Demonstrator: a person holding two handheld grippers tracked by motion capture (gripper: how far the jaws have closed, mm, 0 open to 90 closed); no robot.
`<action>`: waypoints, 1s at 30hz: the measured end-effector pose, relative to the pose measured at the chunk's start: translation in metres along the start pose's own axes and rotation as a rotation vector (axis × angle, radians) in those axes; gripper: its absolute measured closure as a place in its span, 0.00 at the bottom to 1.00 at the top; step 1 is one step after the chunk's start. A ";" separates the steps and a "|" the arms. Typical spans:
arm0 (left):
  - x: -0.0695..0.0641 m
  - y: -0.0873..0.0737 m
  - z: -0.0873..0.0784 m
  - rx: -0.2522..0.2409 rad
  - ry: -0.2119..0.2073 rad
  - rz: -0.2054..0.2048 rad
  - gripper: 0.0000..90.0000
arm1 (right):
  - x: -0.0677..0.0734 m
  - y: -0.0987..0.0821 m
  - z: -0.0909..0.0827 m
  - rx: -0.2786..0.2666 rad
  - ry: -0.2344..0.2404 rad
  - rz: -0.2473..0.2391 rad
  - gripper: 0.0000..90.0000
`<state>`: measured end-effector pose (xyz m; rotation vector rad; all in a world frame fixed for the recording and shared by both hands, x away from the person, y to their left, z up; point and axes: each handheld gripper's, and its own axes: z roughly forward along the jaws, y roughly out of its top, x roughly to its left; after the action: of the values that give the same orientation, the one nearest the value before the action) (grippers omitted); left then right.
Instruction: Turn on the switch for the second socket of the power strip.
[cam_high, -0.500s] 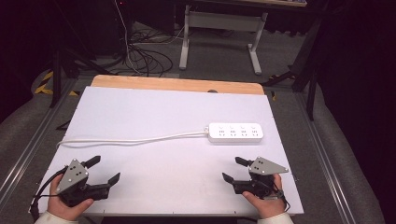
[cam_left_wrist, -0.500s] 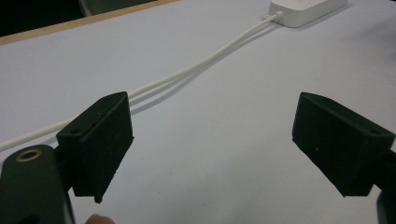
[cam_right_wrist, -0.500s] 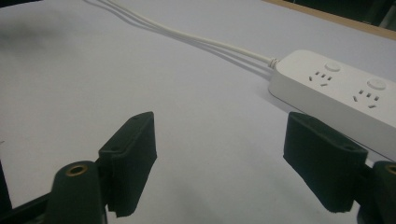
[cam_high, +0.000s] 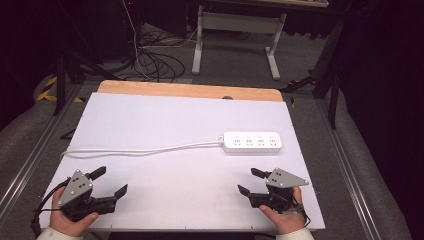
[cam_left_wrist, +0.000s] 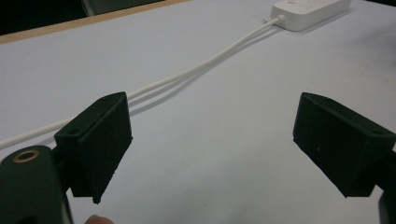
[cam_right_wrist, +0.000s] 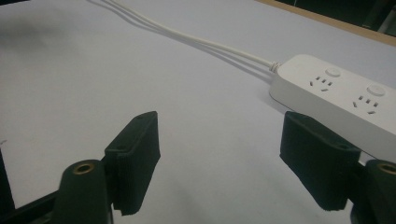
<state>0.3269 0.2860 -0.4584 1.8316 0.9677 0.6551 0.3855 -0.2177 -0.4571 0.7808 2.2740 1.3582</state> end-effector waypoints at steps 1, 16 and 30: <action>0.000 0.000 0.000 0.000 0.000 0.000 0.14 | 0.000 0.000 0.000 0.000 0.000 0.000 0.32; 0.000 0.001 -0.002 -0.003 -0.013 -0.023 0.14 | -0.003 0.017 -0.005 0.013 0.009 0.013 0.41; 0.000 0.001 -0.003 -0.003 -0.002 -0.016 0.14 | -0.016 0.046 -0.004 0.021 0.005 0.014 0.46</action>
<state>0.3252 0.2868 -0.4560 1.8202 0.9786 0.6442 0.4080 -0.2132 -0.4136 0.8022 2.2946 1.3456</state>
